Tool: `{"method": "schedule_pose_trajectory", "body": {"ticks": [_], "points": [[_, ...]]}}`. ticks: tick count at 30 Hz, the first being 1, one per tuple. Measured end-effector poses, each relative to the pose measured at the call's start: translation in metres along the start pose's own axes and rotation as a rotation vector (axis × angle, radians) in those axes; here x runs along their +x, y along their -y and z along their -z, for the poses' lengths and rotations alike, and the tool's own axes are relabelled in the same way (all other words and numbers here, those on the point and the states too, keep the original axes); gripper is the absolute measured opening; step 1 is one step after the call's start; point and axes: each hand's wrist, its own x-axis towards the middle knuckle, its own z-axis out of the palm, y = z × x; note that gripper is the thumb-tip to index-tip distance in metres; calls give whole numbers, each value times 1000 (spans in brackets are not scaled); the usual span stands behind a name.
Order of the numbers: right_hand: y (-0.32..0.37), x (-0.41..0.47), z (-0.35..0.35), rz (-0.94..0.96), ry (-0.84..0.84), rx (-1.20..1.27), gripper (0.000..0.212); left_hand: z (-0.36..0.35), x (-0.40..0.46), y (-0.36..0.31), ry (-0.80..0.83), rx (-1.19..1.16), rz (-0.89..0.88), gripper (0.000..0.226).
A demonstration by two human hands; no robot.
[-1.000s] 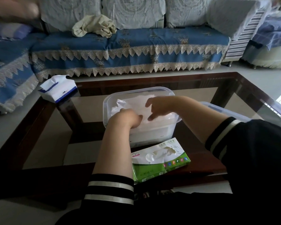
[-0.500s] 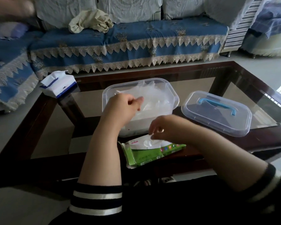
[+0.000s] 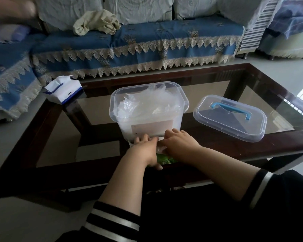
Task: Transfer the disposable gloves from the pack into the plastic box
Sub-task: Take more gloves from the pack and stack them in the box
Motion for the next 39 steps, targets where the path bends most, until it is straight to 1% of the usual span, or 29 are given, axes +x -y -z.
{"method": "schedule_pose_trajectory", "body": {"ticks": [2,4,7,10,11,13,15,17,19,20,21,22,23,24,25,26,27,28,29,30,31,32,33,35,36,37,39], "points": [[4,2,-3,-38,-43,-24,29,-2,3,-4,-55,22,5,84],[6,5,-5,-52,-93,-40,25,-3,4,-5,-76,21,9,78],[5,9,-4,-54,-130,5,20,-3,5,-4,-77,9,15,78],[0,7,-1,-70,-145,151,16,-2,4,-2,-65,-14,24,76],[-2,5,0,-66,-163,210,14,-2,3,-3,-63,-10,30,73],[-5,0,4,-63,-264,404,9,-1,5,-4,-59,12,39,71],[-4,-7,16,-88,-419,692,4,-1,7,-5,-56,29,56,74],[-2,-17,33,-133,-583,943,9,-2,8,-5,-43,18,54,78],[-1,-27,49,-140,-739,1093,6,1,3,-5,-35,42,48,76],[0,-31,53,-128,-803,1136,8,5,-2,-6,-44,77,60,69],[-1,-33,55,-114,-854,1154,11,9,-8,-6,-86,108,79,55],[-2,-34,57,-93,-893,1149,14,14,-13,-6,-203,111,88,35],[-3,-34,58,-73,-915,1128,18,21,-20,-6,-365,58,86,15],[-3,-34,59,-59,-921,1108,21,28,-27,-7,-563,-38,76,11],[-5,-33,60,-56,-921,1083,24,36,-36,-10,-778,-158,63,17],[-6,-32,60,-55,-914,1061,25,44,-43,-13,-981,-326,22,23],[-6,-31,61,-51,-905,1046,23,52,-48,-14,-1105,-531,-49,32],[-6,-31,60,-52,-897,1040,20,58,-51,-16,-1120,-753,-150,47],[-6,-30,59,-55,-892,1038,18,63,-53,-17,-1035,-936,-255,64],[-7,-30,59,-62,-886,1032,19,68,-53,-18,-937,-1033,-334,80],[-6,-30,58,-73,-874,1025,22,69,-52,-17,-869,-1044,-363,89],[-7,-29,59,-88,-861,1015,25,73,-52,-17,-811,-1003,-392,88],[-7,-29,58,-105,-844,1006,26,76,-54,-19,-771,-928,-416,80],[-6,-28,59,-140,-810,1000,24,82,-53,-23,-771,-739,-408,53],[-5,-27,58,-155,-798,1006,22,85,-52,-25,-775,-658,-404,45],[-4,-28,59,-162,-787,1022,19,89,-50,-25,-778,-591,-410,41],[-1,-31,60,-169,-756,1082,14,97,-47,-26,-741,-529,-443,30]]}}
